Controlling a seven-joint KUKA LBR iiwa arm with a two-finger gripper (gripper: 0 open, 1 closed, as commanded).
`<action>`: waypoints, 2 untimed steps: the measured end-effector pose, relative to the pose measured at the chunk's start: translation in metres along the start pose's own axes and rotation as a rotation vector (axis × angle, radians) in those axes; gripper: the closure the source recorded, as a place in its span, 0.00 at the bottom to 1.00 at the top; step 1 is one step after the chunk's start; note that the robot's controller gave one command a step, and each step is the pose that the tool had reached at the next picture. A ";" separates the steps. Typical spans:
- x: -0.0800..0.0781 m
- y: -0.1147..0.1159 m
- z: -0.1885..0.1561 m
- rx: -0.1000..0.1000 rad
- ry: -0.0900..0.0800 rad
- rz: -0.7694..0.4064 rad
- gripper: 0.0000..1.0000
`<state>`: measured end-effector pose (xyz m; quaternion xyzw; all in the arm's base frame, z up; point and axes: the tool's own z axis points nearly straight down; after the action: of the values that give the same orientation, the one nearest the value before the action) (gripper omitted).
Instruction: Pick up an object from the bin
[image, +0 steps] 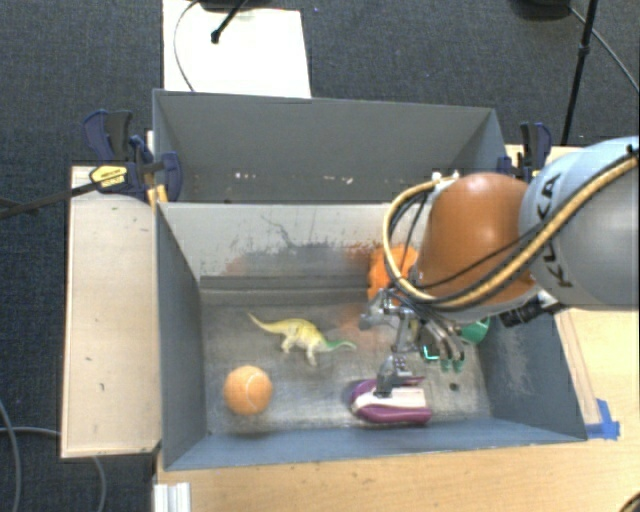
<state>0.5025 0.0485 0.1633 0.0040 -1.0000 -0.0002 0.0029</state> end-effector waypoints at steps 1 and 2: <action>-0.002 0.000 -0.004 0.000 -0.008 0.002 0.00; -0.023 0.013 0.042 -0.001 -0.016 0.040 0.00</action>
Offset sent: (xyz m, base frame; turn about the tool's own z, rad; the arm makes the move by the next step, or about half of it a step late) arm 0.0370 0.0253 -0.0933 0.0691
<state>0.5253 0.0612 0.1215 -0.0158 -0.9999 -0.0008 -0.0052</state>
